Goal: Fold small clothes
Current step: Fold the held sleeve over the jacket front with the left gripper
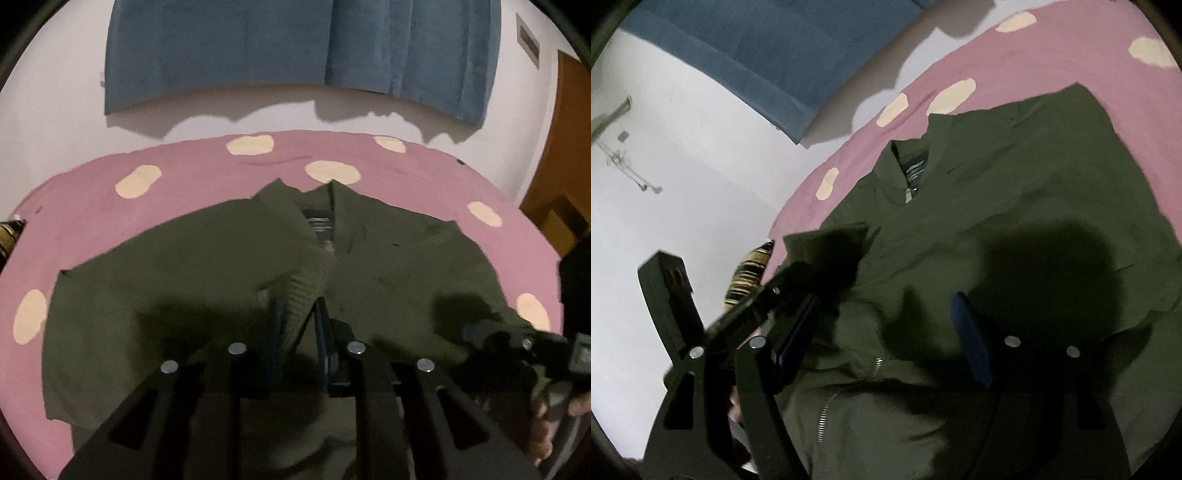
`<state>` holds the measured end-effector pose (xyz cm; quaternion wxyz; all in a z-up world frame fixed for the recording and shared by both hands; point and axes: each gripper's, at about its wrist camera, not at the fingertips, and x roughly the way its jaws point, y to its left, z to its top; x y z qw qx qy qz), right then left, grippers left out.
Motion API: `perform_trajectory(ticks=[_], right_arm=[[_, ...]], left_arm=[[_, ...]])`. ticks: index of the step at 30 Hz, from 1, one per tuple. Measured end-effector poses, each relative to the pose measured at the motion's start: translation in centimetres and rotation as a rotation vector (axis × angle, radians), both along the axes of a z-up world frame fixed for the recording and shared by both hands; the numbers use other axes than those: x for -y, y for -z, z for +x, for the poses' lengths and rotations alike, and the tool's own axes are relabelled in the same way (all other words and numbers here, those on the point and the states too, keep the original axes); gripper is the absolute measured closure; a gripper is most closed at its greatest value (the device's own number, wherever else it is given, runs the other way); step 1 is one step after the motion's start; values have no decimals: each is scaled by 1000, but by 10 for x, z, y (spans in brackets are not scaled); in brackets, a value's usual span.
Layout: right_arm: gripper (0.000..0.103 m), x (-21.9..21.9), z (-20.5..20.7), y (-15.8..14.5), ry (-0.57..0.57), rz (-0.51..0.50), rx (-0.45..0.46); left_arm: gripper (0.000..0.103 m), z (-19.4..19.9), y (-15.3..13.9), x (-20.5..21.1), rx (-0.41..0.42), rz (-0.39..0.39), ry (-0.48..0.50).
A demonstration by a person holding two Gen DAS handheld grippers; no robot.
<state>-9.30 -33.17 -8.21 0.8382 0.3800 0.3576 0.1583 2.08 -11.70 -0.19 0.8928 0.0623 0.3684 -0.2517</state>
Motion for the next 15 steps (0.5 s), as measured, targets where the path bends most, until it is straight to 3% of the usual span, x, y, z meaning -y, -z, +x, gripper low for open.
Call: perform_trajectory(ticks=[3,5,6,8,15], right_arm=[[29,1,2,-1,-9,51,3],[27,-1,8,-2,-25,93,2],[26,-2,11,-2,-33,105,1],[26,-10,25,-1,-57,124,-21],[26,-41,79,18,-89,26,-170]], left_arm=[[80,-10,-7,-19,-1,-55,5],[72,-17,-13,-36,3,-98,-9],[62,-22,-16,-47,14,-118,-22],[57,-31,-22,-69,47,-145,-52],[51,-40,-24,-149,92,-140,-189]])
